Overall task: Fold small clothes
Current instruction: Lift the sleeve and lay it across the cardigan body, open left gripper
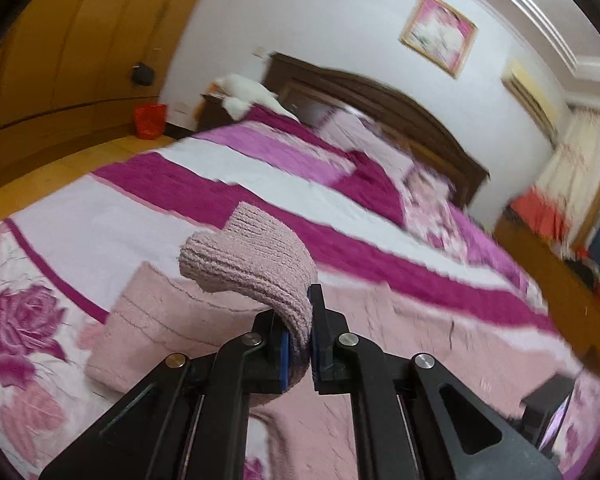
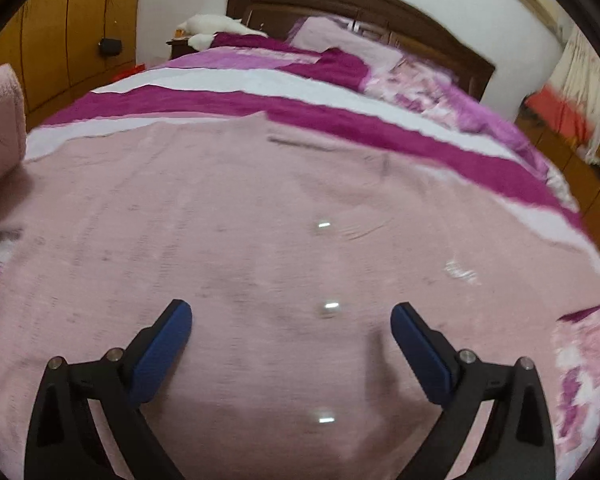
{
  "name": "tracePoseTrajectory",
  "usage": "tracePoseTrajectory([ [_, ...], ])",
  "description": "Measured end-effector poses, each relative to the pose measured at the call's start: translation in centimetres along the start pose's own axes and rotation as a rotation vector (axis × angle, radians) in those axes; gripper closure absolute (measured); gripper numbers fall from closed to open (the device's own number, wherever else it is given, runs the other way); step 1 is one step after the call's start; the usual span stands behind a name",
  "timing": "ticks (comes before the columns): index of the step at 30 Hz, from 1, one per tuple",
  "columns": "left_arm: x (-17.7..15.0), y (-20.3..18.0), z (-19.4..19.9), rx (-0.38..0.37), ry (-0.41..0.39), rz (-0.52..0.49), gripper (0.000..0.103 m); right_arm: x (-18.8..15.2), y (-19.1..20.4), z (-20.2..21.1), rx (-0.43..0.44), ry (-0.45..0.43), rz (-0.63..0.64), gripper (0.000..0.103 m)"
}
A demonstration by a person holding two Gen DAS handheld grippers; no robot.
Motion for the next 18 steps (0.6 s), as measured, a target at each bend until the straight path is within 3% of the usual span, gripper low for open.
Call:
tracePoseTrajectory([
  [8, -6.3, -5.1, -5.3, -0.018, 0.229, -0.170, 0.103, -0.5, -2.7, -2.3, 0.093, 0.061, -0.145, 0.002],
  [14, -8.9, -6.0, -6.5, -0.018, 0.303, -0.225, 0.103, -1.0, -3.0, -3.6, 0.126, 0.090, -0.172, 0.000],
  [18, -9.3, -6.0, -7.0, -0.042, 0.338, -0.201, 0.103, -1.2, -3.6, -4.1, 0.170, 0.096, -0.208, 0.000],
])
Point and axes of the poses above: each gripper's, at about its wrist camera, not at the fingertips, and z roughly against the way its jaws point, y to its left, x to its top, the point moved 4 cm from there along -z, roughly the way its jaws point, and after that the axes turned 6 degrees about x, right-handed, at the moved point
